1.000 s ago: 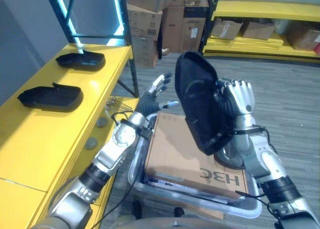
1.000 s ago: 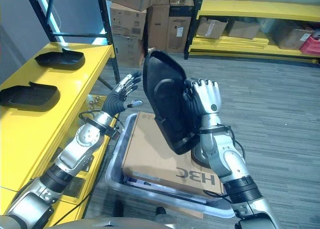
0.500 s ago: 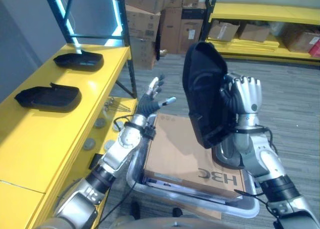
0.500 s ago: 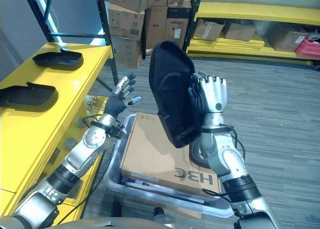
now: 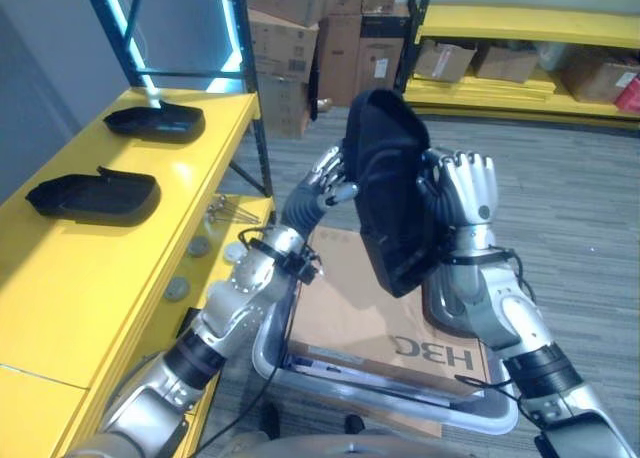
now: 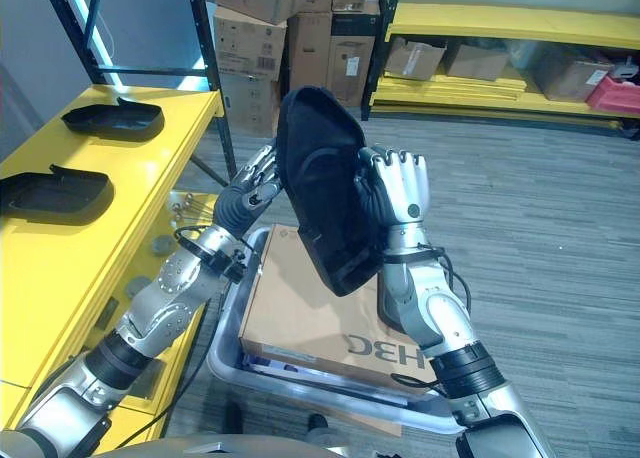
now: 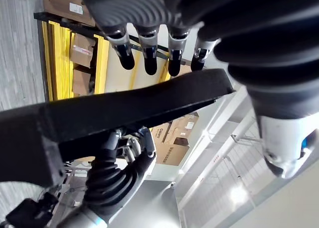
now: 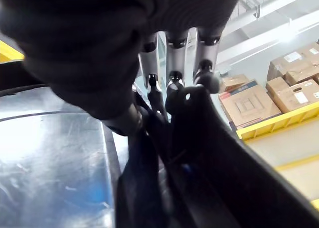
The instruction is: Move parts from the plastic box to the shelf.
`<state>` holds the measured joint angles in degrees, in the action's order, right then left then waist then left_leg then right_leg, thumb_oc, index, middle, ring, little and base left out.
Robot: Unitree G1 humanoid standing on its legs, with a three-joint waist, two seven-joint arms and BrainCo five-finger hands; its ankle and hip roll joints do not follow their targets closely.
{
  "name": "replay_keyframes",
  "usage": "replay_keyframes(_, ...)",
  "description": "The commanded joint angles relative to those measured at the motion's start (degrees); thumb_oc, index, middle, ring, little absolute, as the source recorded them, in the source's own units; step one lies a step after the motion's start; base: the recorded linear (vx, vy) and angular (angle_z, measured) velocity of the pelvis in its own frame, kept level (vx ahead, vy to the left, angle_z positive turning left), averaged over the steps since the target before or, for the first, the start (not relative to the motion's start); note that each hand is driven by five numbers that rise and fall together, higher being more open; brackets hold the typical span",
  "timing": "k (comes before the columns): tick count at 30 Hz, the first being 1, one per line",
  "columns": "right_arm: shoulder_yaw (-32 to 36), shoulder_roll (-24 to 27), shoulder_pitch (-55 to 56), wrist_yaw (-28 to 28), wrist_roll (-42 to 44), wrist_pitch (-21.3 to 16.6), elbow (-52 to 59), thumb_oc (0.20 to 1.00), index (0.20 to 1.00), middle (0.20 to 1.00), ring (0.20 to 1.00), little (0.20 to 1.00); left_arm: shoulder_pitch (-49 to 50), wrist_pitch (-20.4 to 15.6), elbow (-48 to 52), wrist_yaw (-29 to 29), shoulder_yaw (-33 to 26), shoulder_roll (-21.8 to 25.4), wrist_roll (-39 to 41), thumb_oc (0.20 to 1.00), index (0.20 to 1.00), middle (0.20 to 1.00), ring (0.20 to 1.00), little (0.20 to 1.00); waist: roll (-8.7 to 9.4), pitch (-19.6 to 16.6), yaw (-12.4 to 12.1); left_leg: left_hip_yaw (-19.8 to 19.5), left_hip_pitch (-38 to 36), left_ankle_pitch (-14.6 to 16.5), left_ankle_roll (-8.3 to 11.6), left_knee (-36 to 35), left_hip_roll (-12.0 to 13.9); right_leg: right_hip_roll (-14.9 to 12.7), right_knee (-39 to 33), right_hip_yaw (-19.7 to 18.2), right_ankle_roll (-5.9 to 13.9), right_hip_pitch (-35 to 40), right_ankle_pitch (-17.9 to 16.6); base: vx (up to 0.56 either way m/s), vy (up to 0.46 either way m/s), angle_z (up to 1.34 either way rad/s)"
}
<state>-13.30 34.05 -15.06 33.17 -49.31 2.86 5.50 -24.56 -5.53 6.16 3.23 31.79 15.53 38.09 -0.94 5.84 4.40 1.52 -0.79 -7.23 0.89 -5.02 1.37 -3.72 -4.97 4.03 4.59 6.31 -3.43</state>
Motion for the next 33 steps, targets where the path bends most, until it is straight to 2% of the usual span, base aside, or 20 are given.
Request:
replay_keyframes(1,1.59,-1.07,-7.51,0.75,1.55,-2.25,-0.78,0.2,0.2,0.2,0.2,0.2,-7.18,-2.89,-2.38,-0.76,1.68,-0.77,-2.8,1.0,1.0,1.0,1.0,1.0,1.78,-2.18,-1.51,-0.3,-7.57,10.79,1.12,0.02,2.44,-2.79,0.95,0.57,2.75,0.07,4.33,0.0,0.0,0.0)
replay_keyframes(4,1.85,-2.13,-6.75,0.26,4.51,-4.07,0.29,0.2,0.2,0.2,0.2,0.2,-7.36,-2.53,-1.58,-1.08,1.31,-0.07,-3.83,1.0,1.0,1.0,1.0,1.0,1.65,-2.15,-1.69,-0.46,-7.53,10.77,1.05,0.02,2.32,-2.89,0.98,0.62,2.77,-0.04,4.22,0.0,0.0,0.0)
replay_keyframes(7,1.87,-2.13,-6.72,0.24,4.53,-4.08,0.31,0.2,0.2,0.2,0.2,0.2,-7.33,-2.52,-1.55,-1.08,1.32,-0.06,-3.83,1.0,1.0,1.0,1.0,1.0,1.67,-2.16,-1.7,-0.45,-7.54,10.77,1.05,0.02,2.32,-2.89,0.98,0.62,2.77,-0.04,4.22,0.0,0.0,0.0)
replay_keyframes(8,2.81,-2.51,-5.82,-0.66,7.29,-5.84,3.34,0.2,0.2,0.2,0.2,0.2,-6.87,-1.75,-2.28,-0.4,0.65,0.57,-4.19,1.0,1.0,1.0,1.0,1.0,1.62,-2.05,-1.73,-0.51,-7.5,10.71,1.0,0.02,2.2,-2.93,0.97,0.62,2.74,-0.12,4.08,0.0,0.0,0.0)
replay_keyframes(12,2.95,-2.1,-5.61,-1.81,7.79,-6.33,4.38,0.2,0.2,0.2,0.2,0.2,-6.89,-1.28,-2.89,-0.88,0.55,0.86,-5.03,1.0,1.0,1.0,1.0,1.0,1.63,-2.09,-1.73,-0.55,-7.48,10.7,1.0,0.02,2.16,-2.96,0.96,0.7,2.75,-0.11,4.05,0.0,0.0,0.0)
replay_keyframes(19,1.86,-1.2,-5.34,-5.89,10.37,-9.34,8.02,0.2,0.2,0.2,0.2,0.2,-8.35,-0.41,-6.09,-0.82,-0.45,1.85,-10.75,1.0,1.0,1.0,1.0,1.0,1.84,-2.16,-1.82,-0.46,-7.24,10.48,1.01,0.02,2.16,-3.01,0.91,0.73,2.69,-0.22,3.89,0.0,0.0,0.0)
replay_keyframes(20,1.51,-1.35,-5.3,-6.43,10.97,-9.81,8.71,0.2,0.2,0.2,0.2,0.2,-8.65,-0.41,-6.32,-0.62,-0.45,1.91,-11.66,0.849,0.849,0.849,0.849,0.849,1.87,-2.19,-1.81,-0.45,-7.25,10.47,1.02,0.02,2.16,-3.02,0.93,0.8,2.68,-0.25,3.89,0.0,0.0,0.0)
replay_keyframes(21,1.13,-1.36,-5.34,-7.04,11.36,-10.19,9.19,0.2,0.2,0.2,0.2,0.2,-8.92,-0.38,-6.45,-0.76,-0.51,1.93,-12.14,0.573,0.573,0.573,0.573,0.573,1.89,-2.2,-1.8,-0.45,-7.18,10.46,1.03,0.02,2.16,-3.02,0.91,0.75,2.68,-0.31,3.87,0.0,0.0,0.0)
replay_keyframes(22,0.81,-1.37,-5.4,-7.26,11.7,-10.59,9.54,0.2,0.2,0.2,0.2,0.2,-8.99,-0.39,-6.52,-0.65,-0.58,1.94,-12.58,0.529,0.529,0.529,0.529,0.529,1.91,-2.24,-1.83,-0.43,-7.18,10.45,1.03,0.02,2.16,-3.01,0.89,0.78,2.68,-0.32,3.85,0.0,0.0,0.0)
replay_keyframes(23,-0.18,-1.82,-5.48,-8.03,13.23,-11.64,10.48,0.2,0.2,0.2,0.2,0.2,-9.49,-0.47,-7.0,-0.16,-0.61,1.9,-14.47,0.2,0.2,0.2,0.2,0.2,1.91,-2.3,-1.87,-0.48,-7.19,10.44,1.04,0.02,2.18,-3.02,0.85,0.82,2.67,-0.36,3.82,0.0,0.0,0.0)
replay_keyframes(26,-0.55,-2.02,-5.52,-8.41,14.02,-11.99,10.96,0.2,0.2,0.2,0.2,0.2,-9.73,-0.44,-7.16,-0.04,-0.56,1.82,-15.02,0.2,0.2,0.2,0.2,0.2,1.92,-2.27,-1.81,-0.5,-7.15,10.42,1.04,0.02,2.16,-3.01,0.84,0.79,2.65,-0.37,3.83,0.0,0.0,0.0)
replay_keyframes(33,-3.87,-3.3,-5.02,-10.96,17.19,-14.51,14.26,0.2,0.2,0.2,0.2,0.2,-10.98,-0.76,-7.57,0.53,-0.29,2.3,-21.88,0.2,0.2,0.2,0.2,0.2,2.03,-2.15,-1.86,-0.47,-7.06,10.35,1.13,0.02,2.26,-3.02,0.92,0.9,2.62,-0.54,3.86,0.0,0.0,0.0)
